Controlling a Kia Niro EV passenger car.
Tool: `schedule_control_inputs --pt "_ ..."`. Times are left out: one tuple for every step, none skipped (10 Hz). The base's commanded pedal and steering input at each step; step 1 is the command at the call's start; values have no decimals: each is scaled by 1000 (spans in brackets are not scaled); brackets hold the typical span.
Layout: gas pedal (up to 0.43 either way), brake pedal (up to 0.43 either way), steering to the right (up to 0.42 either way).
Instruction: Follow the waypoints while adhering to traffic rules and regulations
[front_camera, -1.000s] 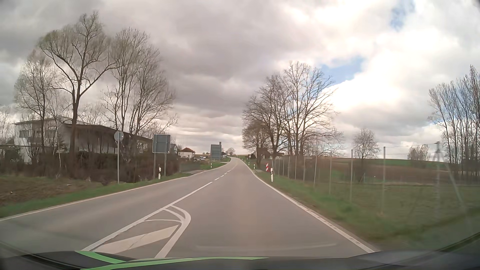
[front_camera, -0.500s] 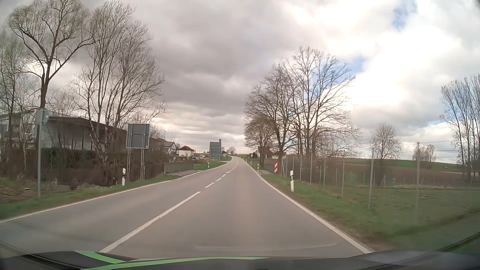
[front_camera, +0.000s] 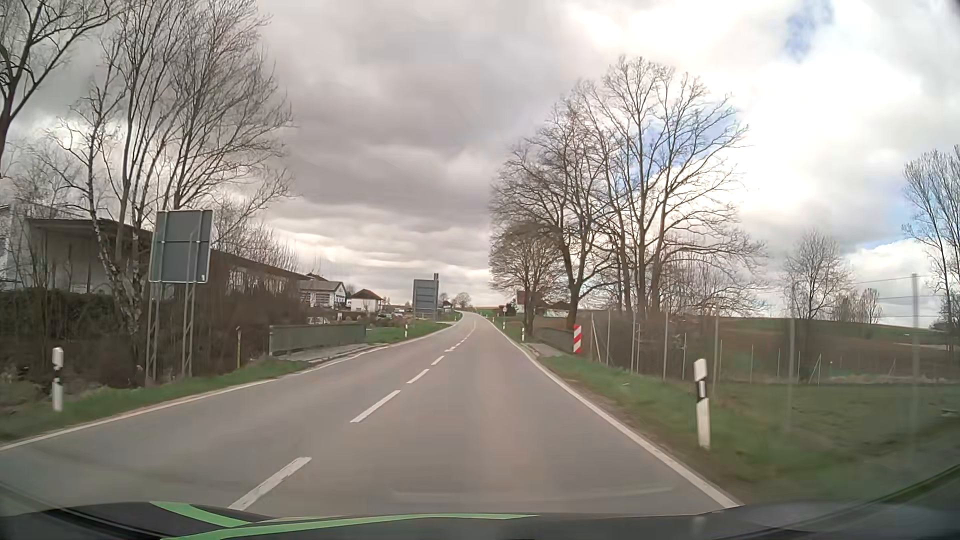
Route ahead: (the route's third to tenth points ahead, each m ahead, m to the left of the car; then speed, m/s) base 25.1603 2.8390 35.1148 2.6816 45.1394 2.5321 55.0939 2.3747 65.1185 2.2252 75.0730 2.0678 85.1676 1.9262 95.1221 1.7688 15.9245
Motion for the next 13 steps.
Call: schedule_control_inputs --pt "209 0 4" --pt "220 0 4" --pt "228 0 4" --pt "228 0 4" --pt "240 0 3" --pt "240 0 3" --pt "248 0 3" --pt "248 0 4" --pt "248 0 4" --pt "260 0 4" --pt "260 0 4" --pt "260 0 4" --pt "260 0 4"
